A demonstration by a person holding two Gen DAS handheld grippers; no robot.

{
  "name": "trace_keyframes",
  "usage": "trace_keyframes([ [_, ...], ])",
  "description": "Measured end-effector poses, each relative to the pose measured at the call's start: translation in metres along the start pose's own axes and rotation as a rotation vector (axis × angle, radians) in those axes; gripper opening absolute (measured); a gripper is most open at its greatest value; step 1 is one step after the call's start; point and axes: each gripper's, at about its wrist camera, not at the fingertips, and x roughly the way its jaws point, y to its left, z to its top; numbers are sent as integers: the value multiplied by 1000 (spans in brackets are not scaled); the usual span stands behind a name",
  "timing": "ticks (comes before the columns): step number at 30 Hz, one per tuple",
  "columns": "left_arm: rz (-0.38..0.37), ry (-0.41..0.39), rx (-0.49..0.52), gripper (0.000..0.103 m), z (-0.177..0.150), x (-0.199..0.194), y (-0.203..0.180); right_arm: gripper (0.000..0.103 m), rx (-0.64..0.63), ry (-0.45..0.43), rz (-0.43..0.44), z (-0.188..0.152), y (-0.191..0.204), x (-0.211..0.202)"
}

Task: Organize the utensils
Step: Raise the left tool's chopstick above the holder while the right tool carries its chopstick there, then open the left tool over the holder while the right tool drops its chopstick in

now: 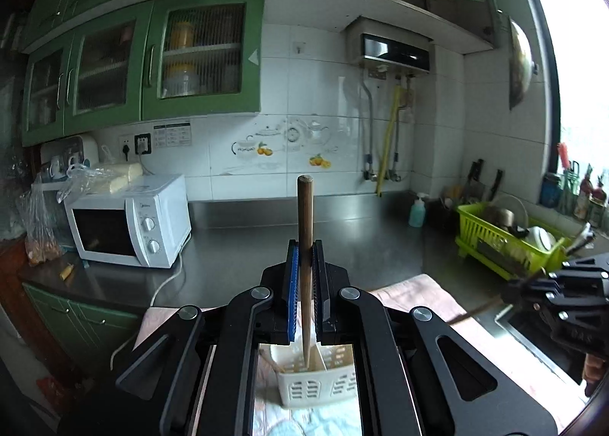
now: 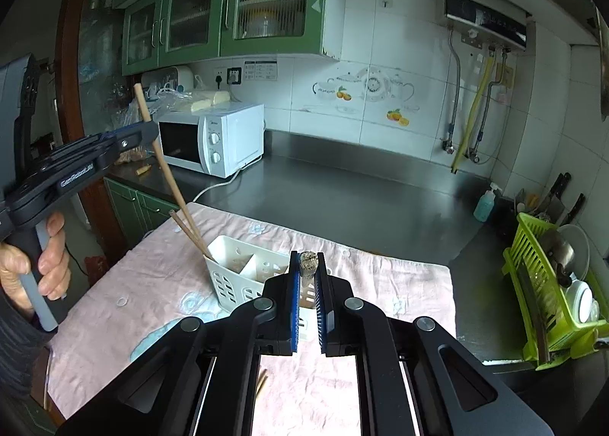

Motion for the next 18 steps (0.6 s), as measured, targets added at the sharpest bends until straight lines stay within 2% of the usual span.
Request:
trace_keyframes([
  [3, 12, 19, -25, 5, -3, 24, 5, 7, -1, 27, 7, 1, -3, 13],
  [9, 20, 118, -56, 5, -23, 65, 16, 7, -5, 87, 25, 2, -3, 38],
  [18, 15, 188, -47, 6, -49, 78, 23, 7, 15, 141, 44, -7, 5, 73],
])
